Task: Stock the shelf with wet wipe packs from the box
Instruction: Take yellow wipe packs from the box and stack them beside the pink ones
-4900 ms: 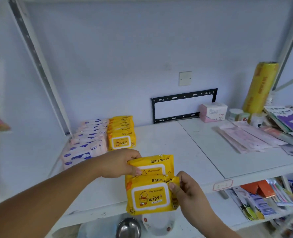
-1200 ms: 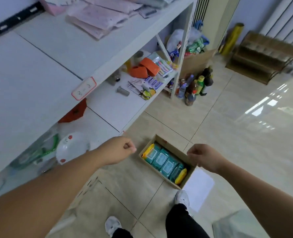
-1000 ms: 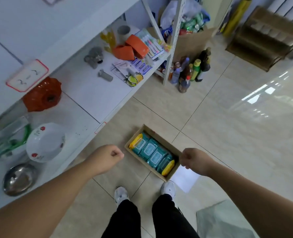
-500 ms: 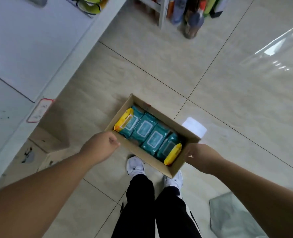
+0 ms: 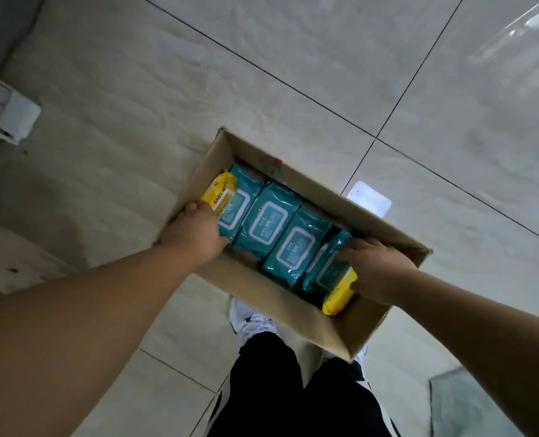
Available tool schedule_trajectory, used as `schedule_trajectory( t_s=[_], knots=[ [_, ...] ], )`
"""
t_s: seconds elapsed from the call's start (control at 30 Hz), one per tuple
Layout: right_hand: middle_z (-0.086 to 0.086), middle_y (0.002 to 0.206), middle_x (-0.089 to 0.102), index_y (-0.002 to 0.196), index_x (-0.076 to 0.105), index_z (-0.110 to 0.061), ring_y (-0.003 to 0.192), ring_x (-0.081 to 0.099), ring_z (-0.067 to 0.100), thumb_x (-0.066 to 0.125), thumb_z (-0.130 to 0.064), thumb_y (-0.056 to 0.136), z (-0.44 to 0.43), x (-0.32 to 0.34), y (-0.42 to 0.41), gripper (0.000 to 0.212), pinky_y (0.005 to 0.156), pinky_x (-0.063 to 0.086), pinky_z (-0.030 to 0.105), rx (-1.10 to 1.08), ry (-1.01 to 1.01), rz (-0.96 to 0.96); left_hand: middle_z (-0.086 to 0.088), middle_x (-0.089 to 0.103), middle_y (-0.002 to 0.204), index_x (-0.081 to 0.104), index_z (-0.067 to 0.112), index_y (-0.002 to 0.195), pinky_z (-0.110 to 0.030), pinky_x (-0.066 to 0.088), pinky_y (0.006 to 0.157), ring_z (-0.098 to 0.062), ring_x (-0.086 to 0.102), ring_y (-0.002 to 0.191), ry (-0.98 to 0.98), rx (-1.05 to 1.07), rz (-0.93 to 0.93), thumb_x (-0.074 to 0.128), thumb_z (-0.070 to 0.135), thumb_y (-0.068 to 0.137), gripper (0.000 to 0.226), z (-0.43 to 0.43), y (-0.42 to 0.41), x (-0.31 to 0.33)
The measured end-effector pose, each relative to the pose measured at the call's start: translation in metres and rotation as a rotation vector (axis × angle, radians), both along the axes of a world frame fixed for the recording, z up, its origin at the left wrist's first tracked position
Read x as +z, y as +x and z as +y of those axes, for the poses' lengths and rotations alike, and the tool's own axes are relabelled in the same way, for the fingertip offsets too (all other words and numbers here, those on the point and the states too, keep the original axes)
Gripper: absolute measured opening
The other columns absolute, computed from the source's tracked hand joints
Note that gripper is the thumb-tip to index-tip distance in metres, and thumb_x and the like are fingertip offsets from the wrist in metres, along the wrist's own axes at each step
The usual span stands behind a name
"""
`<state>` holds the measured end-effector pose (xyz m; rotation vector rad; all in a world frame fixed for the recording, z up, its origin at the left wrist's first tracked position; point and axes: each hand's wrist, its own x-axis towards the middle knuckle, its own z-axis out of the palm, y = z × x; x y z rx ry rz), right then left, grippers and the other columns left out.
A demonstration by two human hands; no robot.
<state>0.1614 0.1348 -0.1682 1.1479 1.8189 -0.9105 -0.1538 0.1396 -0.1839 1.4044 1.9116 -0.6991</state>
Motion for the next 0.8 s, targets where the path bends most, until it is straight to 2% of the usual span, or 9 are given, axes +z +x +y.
schedule_trajectory(
  t_s=[0.07,0.13,0.2,0.33,0.4,0.47,0.6,0.67,0.8],
  knots=[
    [-0.008,0.157,0.036,0.15,0.038,-0.037,0.145,0.032,0.021,0.058,-0.026,0.091,-0.004,-0.015,0.003,0.063,0.114,0.035,0.037,0.035,-0.009,-0.019,-0.02,0.05,0.125,0.042,0.003,0.128,-0.046,0.051,0.089,-0.039,0.057,0.114,0.067,-0.094,0.076,0.067,0.029,0.086,0.055,-0.001,0.006,-0.014],
    [-0.005,0.154,0.041,0.15,0.039,-0.034,0.143,0.036,0.022,0.05,-0.026,0.096,-0.007,-0.027,0.006,0.056,0.115,0.035,0.036,0.082,-0.002,-0.029,-0.023,0.053,0.119,0.043,-0.004,0.127,-0.044,0.054,0.079,-0.038,0.059,0.105,0.157,-0.225,0.162,0.05,0.015,0.088,0.045,-0.008,0.012,-0.027],
    [-0.002,0.15,0.047,0.146,0.044,-0.034,0.14,0.041,0.023,0.045,-0.025,0.098,-0.008,-0.037,0.008,0.049,0.113,0.039,0.036,0.101,0.0,-0.036,-0.025,0.057,0.109,0.048,-0.01,0.125,-0.043,0.055,0.07,-0.038,0.06,0.095,0.236,-0.312,0.207,0.042,0.01,0.084,0.046,-0.015,0.011,-0.04],
    [-0.002,0.129,0.061,0.128,0.06,-0.031,0.124,0.055,0.024,0.044,-0.031,0.1,-0.005,-0.06,0.008,0.032,0.101,0.05,0.039,0.152,-0.038,-0.056,-0.025,0.053,0.108,0.054,0.0,0.114,-0.048,0.048,0.076,-0.042,0.053,0.095,0.398,-0.384,0.123,0.047,0.005,0.082,0.033,-0.02,0.006,-0.061],
    [-0.004,0.124,0.064,0.122,0.065,-0.034,0.118,0.059,0.023,0.049,-0.037,0.099,0.001,-0.068,0.007,0.028,0.097,0.052,0.038,0.149,-0.06,-0.049,-0.025,0.053,0.113,0.051,0.002,0.12,-0.05,0.048,0.079,-0.044,0.054,0.099,0.347,-0.309,0.059,0.052,0.005,0.085,0.035,-0.02,0.008,-0.066],
    [-0.003,0.121,0.066,0.119,0.067,-0.032,0.114,0.061,0.022,0.053,-0.037,0.099,0.008,-0.071,0.005,0.026,0.094,0.051,0.034,0.125,-0.1,-0.022,-0.025,0.056,0.116,0.046,0.003,0.124,-0.051,0.049,0.081,-0.046,0.058,0.103,0.275,-0.143,-0.002,0.057,0.007,0.088,0.037,-0.017,0.008,-0.071],
    [0.001,0.115,0.069,0.111,0.07,-0.023,0.105,0.064,0.023,0.054,-0.026,0.1,0.01,-0.062,-0.004,0.02,0.079,0.047,0.027,0.155,-0.139,0.033,-0.024,0.065,0.111,0.05,0.006,0.111,-0.047,0.05,0.079,-0.046,0.062,0.101,0.265,0.112,-0.142,0.067,0.019,0.089,0.031,-0.001,-0.001,-0.062],
    [-0.001,0.111,0.069,0.111,0.068,-0.023,0.102,0.064,0.022,0.052,-0.025,0.1,0.005,-0.047,-0.007,0.02,0.072,0.04,0.026,0.191,-0.087,0.058,-0.02,0.068,0.111,0.055,0.008,0.111,-0.041,0.049,0.08,-0.041,0.064,0.102,0.229,0.125,-0.241,0.069,0.025,0.089,0.03,0.006,0.0,-0.047],
    [0.0,0.085,0.065,0.096,0.064,-0.021,0.084,0.063,0.027,0.053,-0.021,0.094,0.002,0.002,-0.012,0.011,0.069,0.051,0.034,0.101,0.046,0.142,-0.006,0.071,0.105,0.062,0.016,0.107,-0.033,0.046,0.075,-0.031,0.065,0.099,0.152,0.09,-0.407,0.07,0.029,0.088,0.024,0.008,0.015,0.0]
  ],
)
